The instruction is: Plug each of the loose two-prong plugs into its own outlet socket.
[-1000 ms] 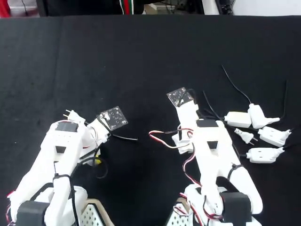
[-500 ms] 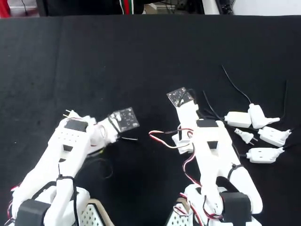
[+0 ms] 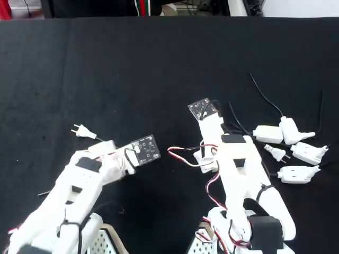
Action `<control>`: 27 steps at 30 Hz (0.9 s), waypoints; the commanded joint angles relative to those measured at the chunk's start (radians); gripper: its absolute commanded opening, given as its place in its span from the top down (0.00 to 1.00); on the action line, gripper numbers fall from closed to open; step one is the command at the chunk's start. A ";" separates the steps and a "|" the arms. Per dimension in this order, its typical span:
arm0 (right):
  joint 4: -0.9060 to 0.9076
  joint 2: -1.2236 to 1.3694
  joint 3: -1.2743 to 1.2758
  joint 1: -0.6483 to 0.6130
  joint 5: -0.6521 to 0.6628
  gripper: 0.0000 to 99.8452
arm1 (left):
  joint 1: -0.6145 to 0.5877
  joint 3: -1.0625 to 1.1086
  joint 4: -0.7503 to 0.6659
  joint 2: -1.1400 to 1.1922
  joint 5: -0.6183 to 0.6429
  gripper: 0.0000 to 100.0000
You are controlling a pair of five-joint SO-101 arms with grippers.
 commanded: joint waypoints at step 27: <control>0.180 0.002 -0.229 -0.216 0.008 0.94 | -0.443 0.077 0.697 -1.105 0.347 0.70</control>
